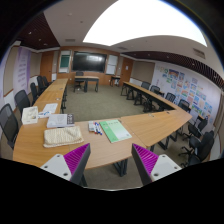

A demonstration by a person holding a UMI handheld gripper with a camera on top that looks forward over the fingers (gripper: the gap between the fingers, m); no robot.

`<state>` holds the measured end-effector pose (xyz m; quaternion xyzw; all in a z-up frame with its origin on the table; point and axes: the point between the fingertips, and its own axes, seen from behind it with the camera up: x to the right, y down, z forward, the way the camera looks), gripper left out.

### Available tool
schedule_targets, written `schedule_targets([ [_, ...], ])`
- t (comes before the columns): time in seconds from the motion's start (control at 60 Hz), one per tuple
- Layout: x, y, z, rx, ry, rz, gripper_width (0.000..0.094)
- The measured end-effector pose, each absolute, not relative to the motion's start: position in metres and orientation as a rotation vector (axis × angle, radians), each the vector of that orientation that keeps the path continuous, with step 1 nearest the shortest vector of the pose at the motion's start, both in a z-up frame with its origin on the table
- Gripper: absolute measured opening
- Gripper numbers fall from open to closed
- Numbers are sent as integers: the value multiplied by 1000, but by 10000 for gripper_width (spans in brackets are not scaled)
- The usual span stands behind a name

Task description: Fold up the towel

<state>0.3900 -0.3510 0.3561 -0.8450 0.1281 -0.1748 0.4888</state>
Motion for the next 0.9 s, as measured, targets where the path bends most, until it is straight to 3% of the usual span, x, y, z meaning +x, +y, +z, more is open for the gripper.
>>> schedule_targets([
  [0.133, 386, -358, 330, -2102, 312, -426, 848],
  [0.317, 347, -342, 244, -2179, 278, -392, 858],
  [0.483, 259, -310, 166, -2250, 182, -284, 855],
  [0.717, 118, -176, 111, -2228, 8, -77, 857],
  [0.9, 65, -50, 83, -2193, -116, -42, 855],
])
